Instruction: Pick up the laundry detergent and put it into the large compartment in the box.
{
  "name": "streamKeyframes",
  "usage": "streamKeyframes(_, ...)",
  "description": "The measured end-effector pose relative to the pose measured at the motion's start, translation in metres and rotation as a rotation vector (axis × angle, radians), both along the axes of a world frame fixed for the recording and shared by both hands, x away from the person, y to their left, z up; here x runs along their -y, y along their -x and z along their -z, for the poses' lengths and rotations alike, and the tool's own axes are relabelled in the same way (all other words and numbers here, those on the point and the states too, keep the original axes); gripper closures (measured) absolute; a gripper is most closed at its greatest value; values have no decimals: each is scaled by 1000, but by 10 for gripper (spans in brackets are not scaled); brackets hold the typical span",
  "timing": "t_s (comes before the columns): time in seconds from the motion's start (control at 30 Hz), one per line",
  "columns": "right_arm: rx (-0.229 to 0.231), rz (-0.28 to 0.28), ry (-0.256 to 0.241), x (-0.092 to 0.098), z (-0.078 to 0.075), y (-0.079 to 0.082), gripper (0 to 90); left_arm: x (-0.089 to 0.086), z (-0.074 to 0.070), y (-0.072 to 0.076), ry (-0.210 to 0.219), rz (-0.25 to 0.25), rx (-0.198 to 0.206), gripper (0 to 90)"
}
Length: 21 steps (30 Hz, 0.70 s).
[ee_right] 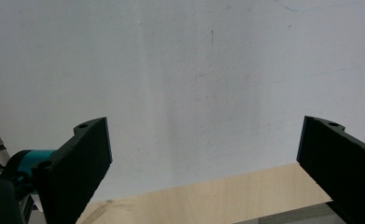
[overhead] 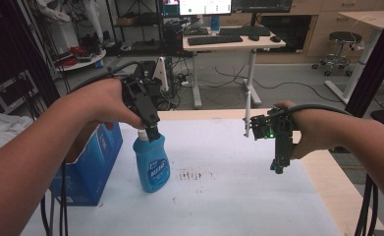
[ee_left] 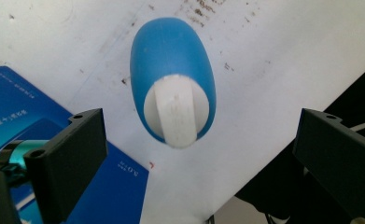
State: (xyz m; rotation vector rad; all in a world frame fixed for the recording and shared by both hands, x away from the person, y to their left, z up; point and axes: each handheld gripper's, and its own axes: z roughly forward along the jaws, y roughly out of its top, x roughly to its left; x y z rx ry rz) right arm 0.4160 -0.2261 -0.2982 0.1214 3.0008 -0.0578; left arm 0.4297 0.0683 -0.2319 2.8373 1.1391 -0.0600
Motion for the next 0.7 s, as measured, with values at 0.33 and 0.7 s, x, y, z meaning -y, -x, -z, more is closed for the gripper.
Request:
streamKeyframes(0.33,0,-3,4,-1,1,0,21,3,23,-10,0,-35,-6,31)
streamKeyframes(0.7,1,-2,14,-2,3,-2,21,3,52,-20,-22,-59,-38,31)
